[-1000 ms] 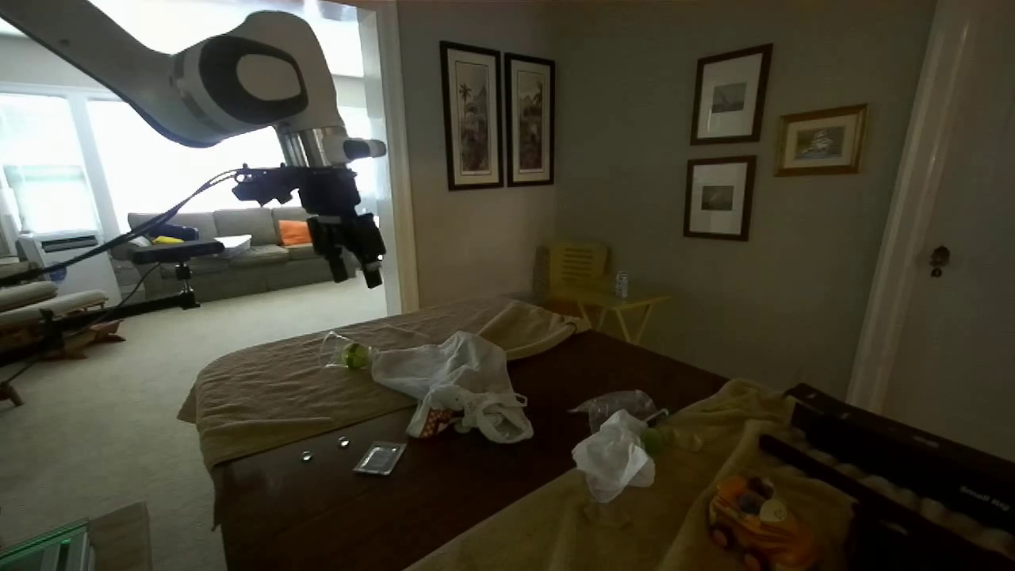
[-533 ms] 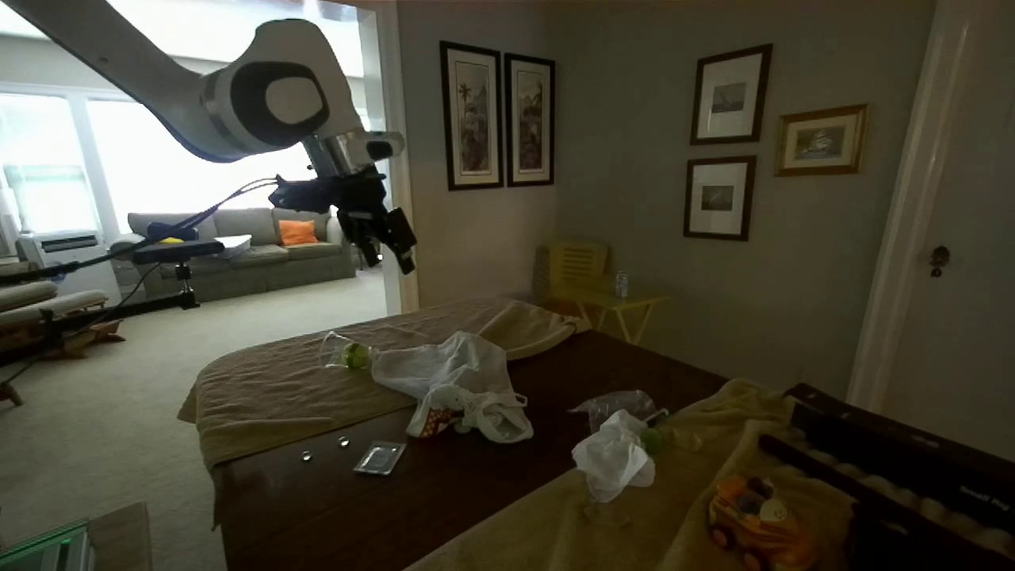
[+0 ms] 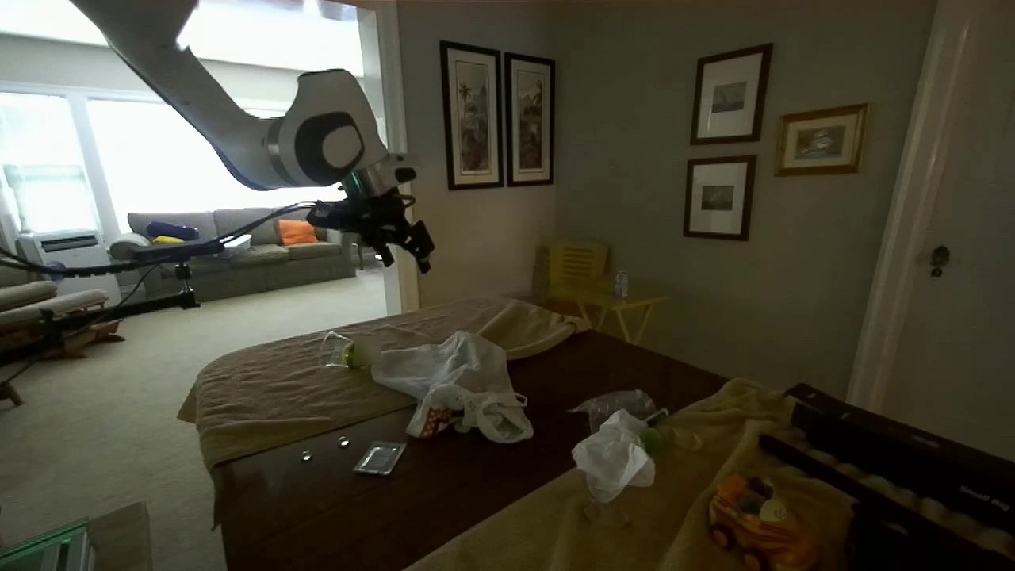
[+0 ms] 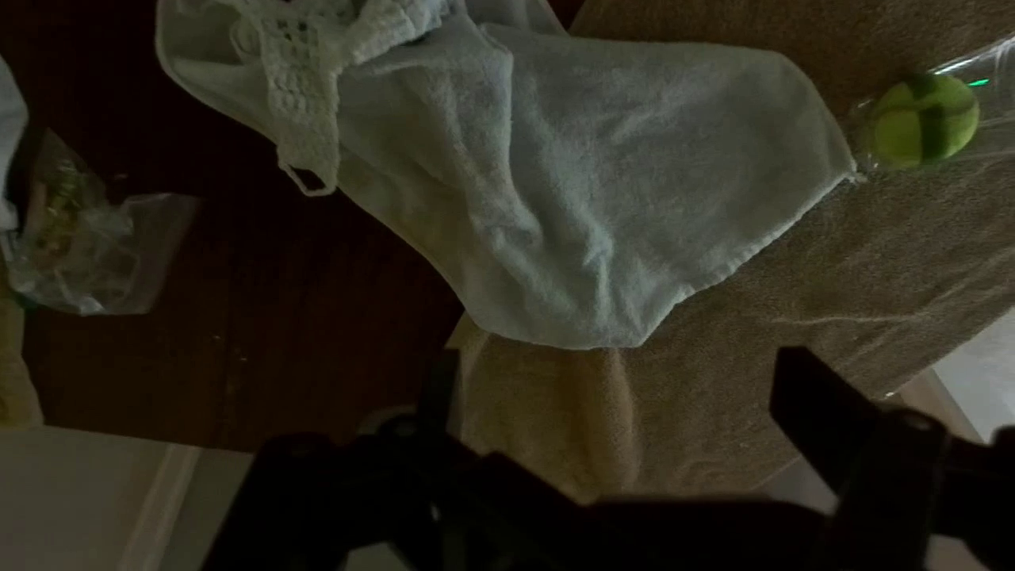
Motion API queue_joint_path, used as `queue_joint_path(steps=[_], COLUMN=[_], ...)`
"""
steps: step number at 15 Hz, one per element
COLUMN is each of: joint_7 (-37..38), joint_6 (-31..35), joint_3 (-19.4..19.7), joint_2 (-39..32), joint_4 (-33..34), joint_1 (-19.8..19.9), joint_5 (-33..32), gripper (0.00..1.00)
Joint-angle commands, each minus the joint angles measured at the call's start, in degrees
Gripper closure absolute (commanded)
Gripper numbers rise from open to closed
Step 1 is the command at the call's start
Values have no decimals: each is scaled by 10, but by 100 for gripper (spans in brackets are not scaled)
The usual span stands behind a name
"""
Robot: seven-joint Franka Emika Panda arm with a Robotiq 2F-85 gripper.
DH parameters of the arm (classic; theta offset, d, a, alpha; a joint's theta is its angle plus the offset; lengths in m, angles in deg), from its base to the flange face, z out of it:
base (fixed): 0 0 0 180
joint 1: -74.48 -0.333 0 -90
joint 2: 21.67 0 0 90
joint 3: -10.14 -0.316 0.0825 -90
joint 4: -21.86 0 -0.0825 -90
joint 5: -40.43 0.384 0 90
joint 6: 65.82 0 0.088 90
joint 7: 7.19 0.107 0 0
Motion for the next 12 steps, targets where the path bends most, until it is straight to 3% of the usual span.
queue_joint_path(steps=[1,5,6,7,8,12], joint_7=[30,128,141,126,102,110], joint_6=[-22,-77,-93,-111,-73,-98], joint_3=[8,20,34,24,29,28], joint_2=[-75,-121,-126,-132,-109,-122], joint_4=[92,167,180,193,148,175], joint_1=[-26,-60,-82,-83,-72,-86], joint_5=[-53,-148,-151,-124,-115,-115], gripper=[0,0,0,0,0,0])
